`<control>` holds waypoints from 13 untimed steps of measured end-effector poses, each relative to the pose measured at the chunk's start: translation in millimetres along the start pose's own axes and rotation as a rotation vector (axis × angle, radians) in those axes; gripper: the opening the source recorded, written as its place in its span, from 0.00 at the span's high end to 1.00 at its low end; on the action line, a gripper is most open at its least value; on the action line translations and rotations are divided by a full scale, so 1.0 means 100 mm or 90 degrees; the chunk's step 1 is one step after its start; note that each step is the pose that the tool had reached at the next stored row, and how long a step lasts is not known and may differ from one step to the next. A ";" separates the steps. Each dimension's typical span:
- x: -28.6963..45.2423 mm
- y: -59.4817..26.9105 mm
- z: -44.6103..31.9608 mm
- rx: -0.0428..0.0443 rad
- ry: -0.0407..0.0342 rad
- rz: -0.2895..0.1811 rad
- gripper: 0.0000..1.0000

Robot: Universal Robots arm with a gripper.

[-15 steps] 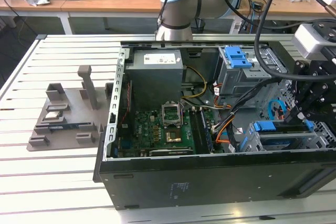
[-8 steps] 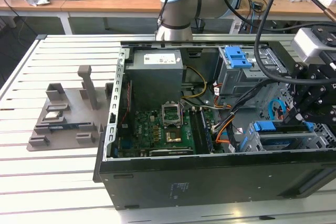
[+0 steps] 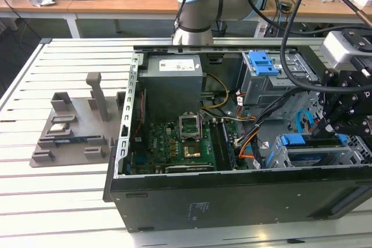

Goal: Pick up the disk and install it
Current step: 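Insert the second disk wire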

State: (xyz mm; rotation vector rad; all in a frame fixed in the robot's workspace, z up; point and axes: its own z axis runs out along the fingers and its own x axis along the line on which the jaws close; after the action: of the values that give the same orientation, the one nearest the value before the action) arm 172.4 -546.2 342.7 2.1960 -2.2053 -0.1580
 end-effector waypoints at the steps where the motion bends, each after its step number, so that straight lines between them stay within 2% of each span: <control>1: -0.002 -0.005 0.005 -0.0006 0.0001 0.000 0.89; 4: -0.003 -0.035 0.013 -0.0017 0.0000 0.000 0.89; 11: -0.002 -0.036 0.016 -0.0017 -0.0002 0.000 0.89; 12: -0.002 -0.036 0.016 -0.0017 -0.0001 0.000 0.82; 13: -0.002 -0.036 0.015 -0.0018 -0.0001 0.000 0.82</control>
State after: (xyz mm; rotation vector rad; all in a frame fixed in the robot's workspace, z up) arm 175.8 -545.9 340.8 2.1944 -2.2040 -0.1610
